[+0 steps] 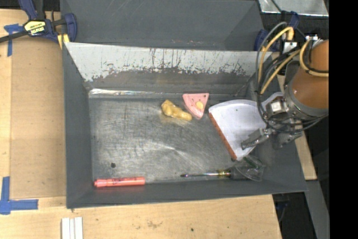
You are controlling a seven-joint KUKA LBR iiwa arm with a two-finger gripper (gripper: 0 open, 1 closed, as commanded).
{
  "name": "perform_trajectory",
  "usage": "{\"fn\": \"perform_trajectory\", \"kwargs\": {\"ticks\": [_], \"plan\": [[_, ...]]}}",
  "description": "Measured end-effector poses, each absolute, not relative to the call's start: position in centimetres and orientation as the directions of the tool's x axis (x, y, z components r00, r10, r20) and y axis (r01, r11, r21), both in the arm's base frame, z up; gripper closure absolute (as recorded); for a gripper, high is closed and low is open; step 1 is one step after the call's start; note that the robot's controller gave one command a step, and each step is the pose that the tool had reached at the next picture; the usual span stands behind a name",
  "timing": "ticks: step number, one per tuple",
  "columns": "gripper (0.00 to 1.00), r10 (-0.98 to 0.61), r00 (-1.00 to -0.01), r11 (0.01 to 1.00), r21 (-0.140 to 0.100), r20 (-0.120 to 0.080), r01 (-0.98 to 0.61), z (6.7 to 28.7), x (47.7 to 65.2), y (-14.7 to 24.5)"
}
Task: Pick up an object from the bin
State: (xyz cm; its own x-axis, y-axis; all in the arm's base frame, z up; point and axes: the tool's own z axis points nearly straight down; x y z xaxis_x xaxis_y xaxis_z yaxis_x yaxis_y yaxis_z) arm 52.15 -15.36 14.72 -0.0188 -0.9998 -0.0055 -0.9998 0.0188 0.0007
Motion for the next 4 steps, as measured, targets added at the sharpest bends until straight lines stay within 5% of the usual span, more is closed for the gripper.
{"fn": "perform_trajectory", "kwargs": {"ticks": [1,2,3,4], "plan": [[1.0,-0.981,0.193,-0.193,-0.01,-0.001,-0.981,8.1,58.1,-14.8],[1.0,-0.981,0.193,-0.193,-0.01,-0.002,-0.981,8.1,58.1,-14.7],[1.0,-0.978,0.208,-0.208,0.001,-0.004,-0.978,27.3,55.4,-15.1],[1.0,-0.978,0.21,-0.21,0.001,-0.004,-0.978,29.5,55.2,-15.1]]}}
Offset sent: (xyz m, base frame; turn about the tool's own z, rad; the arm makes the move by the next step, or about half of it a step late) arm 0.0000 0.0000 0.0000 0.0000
